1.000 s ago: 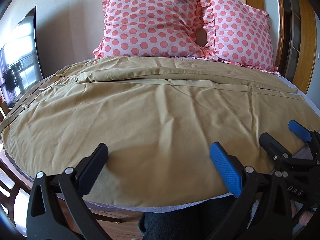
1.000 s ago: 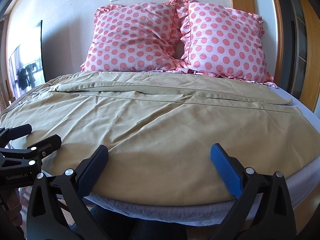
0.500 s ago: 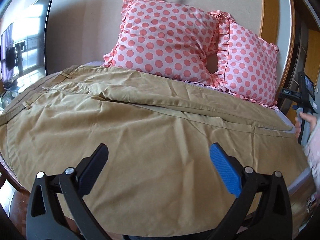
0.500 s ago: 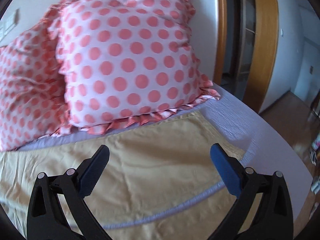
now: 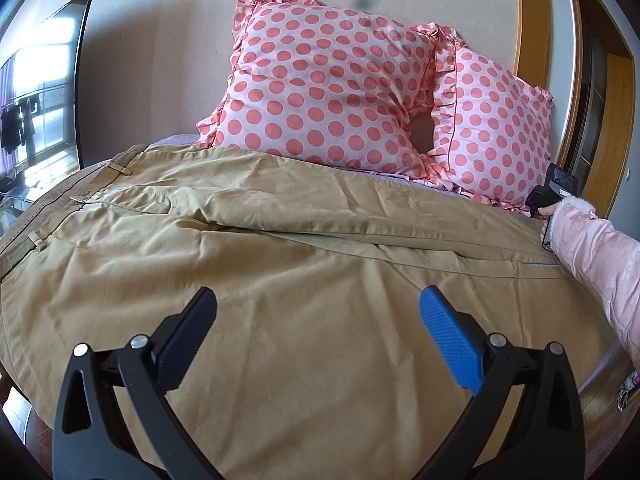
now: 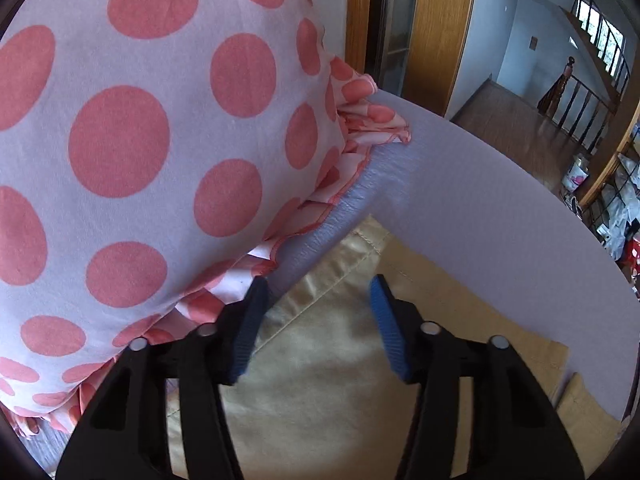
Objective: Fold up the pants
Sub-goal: 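Reach the right gripper to the pants leg edge and close on it, then close the left gripper on the pants while the right gripper holds the leg edge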
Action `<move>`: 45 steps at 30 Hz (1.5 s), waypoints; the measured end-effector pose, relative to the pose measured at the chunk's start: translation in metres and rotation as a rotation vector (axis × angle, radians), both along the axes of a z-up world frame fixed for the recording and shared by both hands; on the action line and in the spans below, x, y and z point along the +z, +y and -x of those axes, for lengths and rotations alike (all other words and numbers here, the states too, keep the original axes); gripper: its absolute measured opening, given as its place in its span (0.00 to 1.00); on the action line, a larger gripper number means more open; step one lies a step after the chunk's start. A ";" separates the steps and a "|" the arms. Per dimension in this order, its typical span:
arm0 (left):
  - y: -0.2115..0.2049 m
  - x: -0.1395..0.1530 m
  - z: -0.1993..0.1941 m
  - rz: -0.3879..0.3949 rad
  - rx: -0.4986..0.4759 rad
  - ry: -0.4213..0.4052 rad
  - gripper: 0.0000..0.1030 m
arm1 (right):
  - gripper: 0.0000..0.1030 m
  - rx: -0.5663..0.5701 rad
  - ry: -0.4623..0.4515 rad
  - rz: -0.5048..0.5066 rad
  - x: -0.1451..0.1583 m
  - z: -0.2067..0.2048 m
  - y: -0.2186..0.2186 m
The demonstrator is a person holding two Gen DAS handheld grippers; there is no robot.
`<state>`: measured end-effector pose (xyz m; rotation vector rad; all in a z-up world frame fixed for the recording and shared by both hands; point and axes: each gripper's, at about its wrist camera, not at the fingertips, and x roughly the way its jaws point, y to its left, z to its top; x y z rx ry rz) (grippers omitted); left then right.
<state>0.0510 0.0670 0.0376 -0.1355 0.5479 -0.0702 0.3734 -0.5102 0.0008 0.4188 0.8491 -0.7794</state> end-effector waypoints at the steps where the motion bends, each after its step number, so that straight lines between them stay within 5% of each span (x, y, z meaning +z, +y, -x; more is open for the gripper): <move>1: 0.000 -0.001 -0.001 0.006 -0.002 0.004 0.98 | 0.25 -0.020 -0.038 -0.018 0.002 0.007 -0.007; 2: 0.000 -0.002 -0.002 0.016 -0.006 0.007 0.98 | 0.10 -0.036 -0.099 -0.074 0.003 0.019 -0.013; 3: 0.001 -0.002 -0.003 0.028 -0.009 0.008 0.98 | 0.06 -0.043 -0.174 -0.156 0.001 0.032 -0.023; 5: 0.003 -0.003 -0.001 0.044 -0.002 0.013 0.98 | 0.04 -0.037 -0.270 -0.268 -0.002 0.053 -0.039; 8: 0.006 -0.002 0.003 0.051 0.015 0.013 0.98 | 0.04 0.038 -0.391 -0.303 0.012 0.099 -0.037; 12: 0.016 0.004 0.012 0.078 0.054 0.001 0.98 | 0.04 0.142 -0.610 -0.386 0.036 0.203 -0.024; 15: 0.022 0.012 0.018 0.054 0.082 -0.047 0.98 | 0.03 0.190 -0.690 -0.429 0.045 0.281 -0.005; 18: 0.024 0.028 0.016 -0.015 0.105 -0.122 0.98 | 0.04 0.187 -0.671 -0.475 0.028 0.330 -0.001; 22: 0.036 0.048 -0.007 0.023 0.049 -0.146 0.98 | 0.05 0.185 -0.587 -0.534 0.011 0.344 0.001; 25: 0.048 0.058 -0.022 0.061 0.049 -0.117 0.98 | 0.19 0.157 -0.543 -0.584 -0.001 0.341 -0.002; 27: 0.056 0.060 -0.027 0.091 0.047 -0.104 0.98 | 0.41 0.155 -0.527 -0.623 -0.009 0.339 -0.003; 32: 0.069 0.052 -0.041 0.150 0.028 -0.017 0.98 | 0.44 0.140 -0.537 -0.667 -0.020 0.335 -0.003; 35: 0.071 0.049 -0.059 0.132 0.051 0.048 0.98 | 0.37 0.130 -0.551 -0.638 -0.021 0.329 -0.004; 36: 0.073 0.050 -0.068 0.137 0.055 0.059 0.98 | 0.06 0.139 -0.561 -0.628 -0.024 0.327 -0.006; 41: 0.085 0.050 -0.118 0.181 0.085 0.137 0.98 | 0.03 0.209 -0.713 -0.645 -0.021 0.351 -0.018; 45: 0.089 0.041 -0.171 0.188 0.135 0.230 0.96 | 0.03 0.217 -0.746 -0.643 -0.020 0.366 -0.020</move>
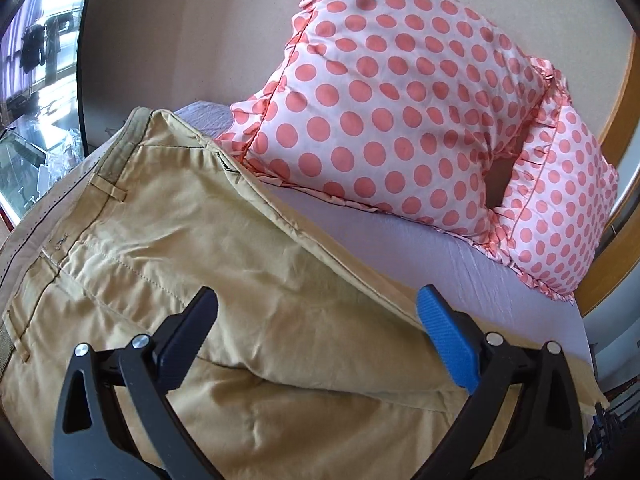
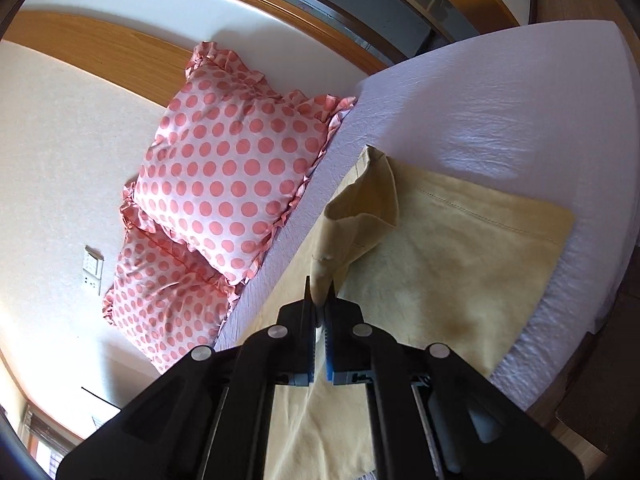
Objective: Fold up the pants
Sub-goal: 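Close the left gripper on the pants while the right gripper holds the leg edge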
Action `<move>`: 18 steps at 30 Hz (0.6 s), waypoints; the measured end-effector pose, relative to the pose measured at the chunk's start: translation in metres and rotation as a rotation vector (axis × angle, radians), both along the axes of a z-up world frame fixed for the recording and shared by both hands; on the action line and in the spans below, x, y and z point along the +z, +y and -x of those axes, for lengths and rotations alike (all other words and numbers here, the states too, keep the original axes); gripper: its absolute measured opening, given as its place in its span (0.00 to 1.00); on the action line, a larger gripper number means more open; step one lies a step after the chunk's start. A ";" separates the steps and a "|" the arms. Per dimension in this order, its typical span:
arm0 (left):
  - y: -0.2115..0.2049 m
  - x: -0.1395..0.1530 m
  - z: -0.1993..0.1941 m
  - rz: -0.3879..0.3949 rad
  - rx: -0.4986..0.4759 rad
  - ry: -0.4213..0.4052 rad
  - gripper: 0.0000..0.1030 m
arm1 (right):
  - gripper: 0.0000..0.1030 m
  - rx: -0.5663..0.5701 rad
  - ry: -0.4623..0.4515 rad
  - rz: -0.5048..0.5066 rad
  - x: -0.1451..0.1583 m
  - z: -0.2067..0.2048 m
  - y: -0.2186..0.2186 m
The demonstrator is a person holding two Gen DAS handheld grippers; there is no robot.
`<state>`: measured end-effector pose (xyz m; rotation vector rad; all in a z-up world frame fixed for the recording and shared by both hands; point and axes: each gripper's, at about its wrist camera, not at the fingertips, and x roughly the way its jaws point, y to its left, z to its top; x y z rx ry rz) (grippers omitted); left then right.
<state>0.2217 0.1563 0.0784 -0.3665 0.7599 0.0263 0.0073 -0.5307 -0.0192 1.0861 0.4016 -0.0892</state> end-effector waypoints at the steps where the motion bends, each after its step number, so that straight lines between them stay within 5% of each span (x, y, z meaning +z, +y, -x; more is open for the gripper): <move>1: 0.001 -0.003 -0.014 -0.003 0.015 0.022 0.95 | 0.03 0.002 -0.003 -0.009 -0.001 0.001 -0.001; 6: 0.016 -0.020 -0.078 -0.024 0.144 0.123 0.91 | 0.03 0.010 -0.019 -0.020 -0.003 0.007 0.001; 9: 0.034 -0.033 -0.098 0.015 0.192 0.181 0.53 | 0.03 0.013 -0.027 -0.012 0.000 0.007 0.003; 10: 0.040 -0.036 -0.097 0.043 0.192 0.183 0.32 | 0.03 0.016 -0.029 -0.011 0.001 0.006 0.002; 11: 0.046 -0.035 -0.091 0.083 0.187 0.166 0.15 | 0.03 0.018 -0.030 -0.009 0.002 0.005 0.001; 14: 0.056 -0.018 -0.043 0.127 0.168 0.059 0.13 | 0.03 0.005 -0.030 0.015 0.006 0.006 -0.002; 18: 0.052 0.010 0.075 0.068 0.113 -0.124 0.12 | 0.03 -0.039 -0.024 0.041 0.006 0.014 -0.013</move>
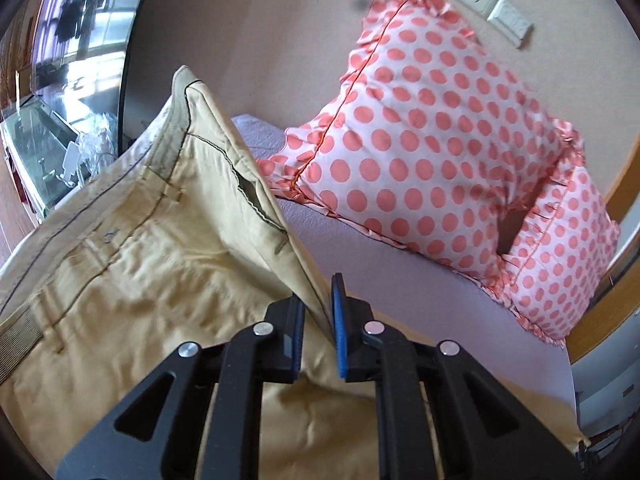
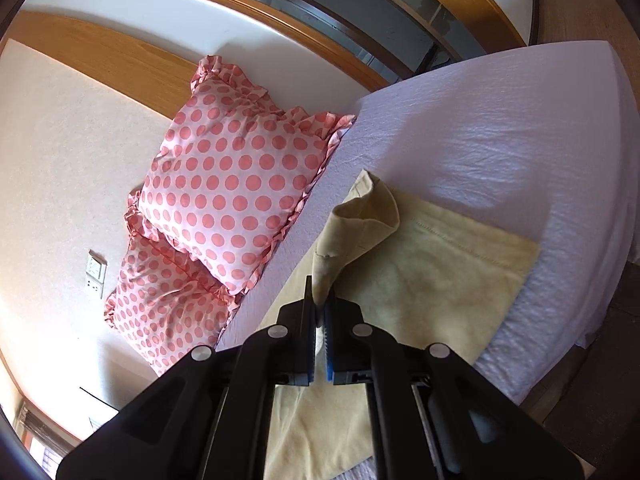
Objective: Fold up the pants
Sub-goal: 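Close the left gripper on the pants while the right gripper holds the leg edge, then fold one pants leg over the other with both grippers, then open them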
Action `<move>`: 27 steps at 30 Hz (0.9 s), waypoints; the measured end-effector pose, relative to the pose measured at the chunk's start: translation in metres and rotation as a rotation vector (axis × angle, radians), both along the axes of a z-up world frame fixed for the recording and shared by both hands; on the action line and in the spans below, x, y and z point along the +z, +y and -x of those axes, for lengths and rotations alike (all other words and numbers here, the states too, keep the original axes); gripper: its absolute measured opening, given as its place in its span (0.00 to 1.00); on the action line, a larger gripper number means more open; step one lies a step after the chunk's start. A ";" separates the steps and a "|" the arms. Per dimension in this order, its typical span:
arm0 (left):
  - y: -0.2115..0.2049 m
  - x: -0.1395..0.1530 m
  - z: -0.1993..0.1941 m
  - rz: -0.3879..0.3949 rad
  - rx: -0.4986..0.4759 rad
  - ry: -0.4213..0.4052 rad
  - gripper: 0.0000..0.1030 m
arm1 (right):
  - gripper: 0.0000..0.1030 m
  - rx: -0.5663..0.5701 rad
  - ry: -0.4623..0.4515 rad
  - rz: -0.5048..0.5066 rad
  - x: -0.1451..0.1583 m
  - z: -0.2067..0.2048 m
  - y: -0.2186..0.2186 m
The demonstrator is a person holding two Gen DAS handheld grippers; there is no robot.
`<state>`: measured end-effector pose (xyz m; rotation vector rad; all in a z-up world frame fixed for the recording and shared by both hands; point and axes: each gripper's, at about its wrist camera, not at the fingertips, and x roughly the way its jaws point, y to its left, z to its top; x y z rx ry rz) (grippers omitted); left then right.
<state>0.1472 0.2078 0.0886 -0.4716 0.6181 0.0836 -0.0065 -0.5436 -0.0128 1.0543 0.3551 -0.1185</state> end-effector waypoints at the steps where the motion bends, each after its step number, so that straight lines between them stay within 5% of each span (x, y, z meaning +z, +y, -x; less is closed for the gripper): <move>1: 0.000 -0.002 0.032 -0.016 -0.001 -0.023 0.12 | 0.03 -0.011 0.006 0.003 -0.001 0.002 -0.002; 7: -0.006 -0.048 0.148 -0.039 0.031 0.018 0.12 | 0.03 -0.048 0.049 0.012 -0.009 0.011 -0.011; 22: -0.007 -0.088 0.188 0.021 0.059 0.037 0.17 | 0.05 -0.083 0.159 0.088 -0.014 0.025 -0.005; 23: -0.006 -0.089 0.191 0.027 0.060 0.028 0.22 | 0.13 -0.090 0.167 0.093 -0.012 0.027 -0.003; 25: -0.006 -0.087 0.197 0.015 0.081 0.005 0.40 | 0.49 -0.124 0.177 0.105 -0.007 0.034 -0.004; 27: -0.003 -0.084 0.206 0.002 0.107 -0.034 0.53 | 0.55 -0.166 0.170 0.133 -0.003 0.041 -0.005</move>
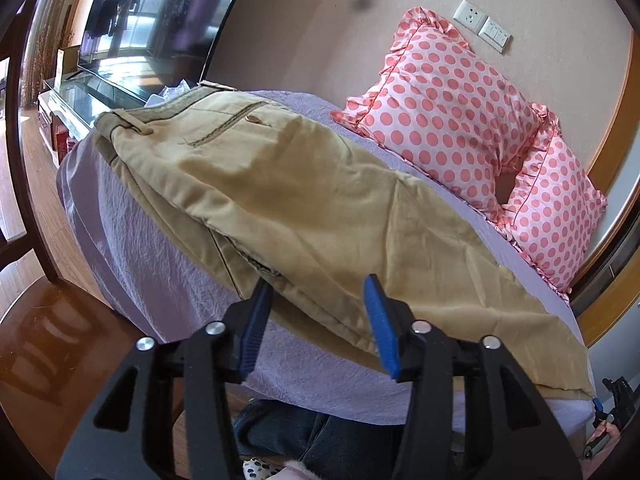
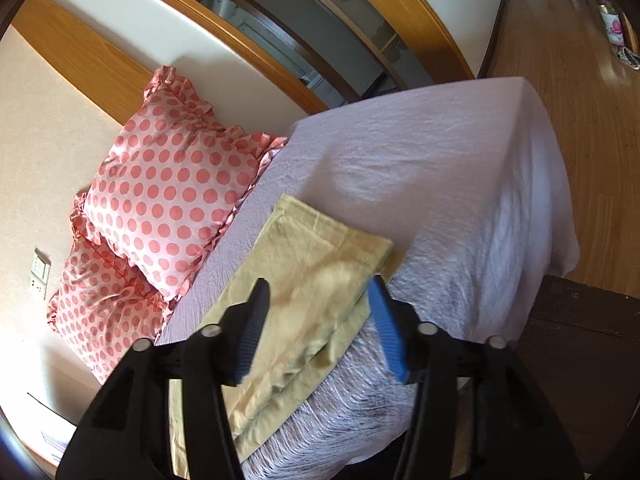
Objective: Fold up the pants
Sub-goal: 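Fold one pants leg over the other with both grippers, then open them, then grasp the striped ribbed cuffs with the left gripper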
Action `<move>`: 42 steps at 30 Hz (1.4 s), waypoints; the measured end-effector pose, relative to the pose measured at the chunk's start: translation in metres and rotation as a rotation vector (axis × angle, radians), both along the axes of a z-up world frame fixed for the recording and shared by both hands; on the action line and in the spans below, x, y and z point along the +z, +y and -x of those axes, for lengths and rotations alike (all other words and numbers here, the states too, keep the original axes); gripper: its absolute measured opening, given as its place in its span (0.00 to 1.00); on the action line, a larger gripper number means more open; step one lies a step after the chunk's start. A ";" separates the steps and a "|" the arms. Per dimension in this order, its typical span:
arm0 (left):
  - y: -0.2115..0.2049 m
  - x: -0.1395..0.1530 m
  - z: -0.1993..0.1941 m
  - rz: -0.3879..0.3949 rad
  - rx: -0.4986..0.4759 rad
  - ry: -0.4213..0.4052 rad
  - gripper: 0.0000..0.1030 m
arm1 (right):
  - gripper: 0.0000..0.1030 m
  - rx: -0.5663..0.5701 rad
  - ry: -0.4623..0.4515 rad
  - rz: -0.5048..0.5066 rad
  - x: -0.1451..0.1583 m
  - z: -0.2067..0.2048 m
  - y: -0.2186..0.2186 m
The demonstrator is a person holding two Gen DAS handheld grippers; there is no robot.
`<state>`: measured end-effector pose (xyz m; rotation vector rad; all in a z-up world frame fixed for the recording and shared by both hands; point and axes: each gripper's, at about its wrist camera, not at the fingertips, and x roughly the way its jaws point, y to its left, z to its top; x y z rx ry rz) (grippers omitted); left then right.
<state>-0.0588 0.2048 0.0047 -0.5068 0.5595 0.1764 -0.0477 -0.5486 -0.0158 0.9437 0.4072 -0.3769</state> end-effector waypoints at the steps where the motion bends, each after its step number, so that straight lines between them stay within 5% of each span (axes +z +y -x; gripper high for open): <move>1: 0.003 0.001 0.004 0.001 0.014 -0.018 0.54 | 0.54 -0.012 0.002 0.013 0.000 0.002 -0.001; 12: 0.036 -0.021 0.023 0.128 0.129 -0.014 0.59 | 0.41 0.049 0.025 0.025 -0.014 -0.010 0.023; 15: 0.036 -0.023 0.024 0.131 0.128 -0.020 0.60 | 0.07 0.081 0.013 0.038 -0.020 -0.022 0.024; 19: 0.040 -0.023 0.031 0.160 0.133 -0.055 0.60 | 0.06 0.137 -0.055 0.104 -0.005 -0.040 0.041; 24: 0.048 -0.026 0.037 0.211 0.176 -0.089 0.62 | 0.06 0.441 -0.251 0.250 0.055 -0.070 0.142; 30: 0.046 -0.028 0.039 0.213 0.185 -0.079 0.65 | 0.06 1.064 -0.359 0.312 0.064 -0.098 0.338; 35: 0.049 -0.026 0.042 0.212 0.163 -0.089 0.74 | 0.17 1.407 -0.144 0.461 0.020 -0.093 0.456; 37: 0.051 -0.024 0.041 0.200 0.151 -0.098 0.77 | 0.44 1.428 -0.160 0.494 0.018 -0.085 0.463; 39: 0.052 -0.024 0.036 0.196 0.140 -0.096 0.78 | 0.61 1.401 -0.209 0.485 0.025 -0.081 0.459; 42: 0.055 -0.026 0.026 0.213 0.126 -0.092 0.79 | 0.61 1.400 -0.196 0.479 0.028 -0.091 0.468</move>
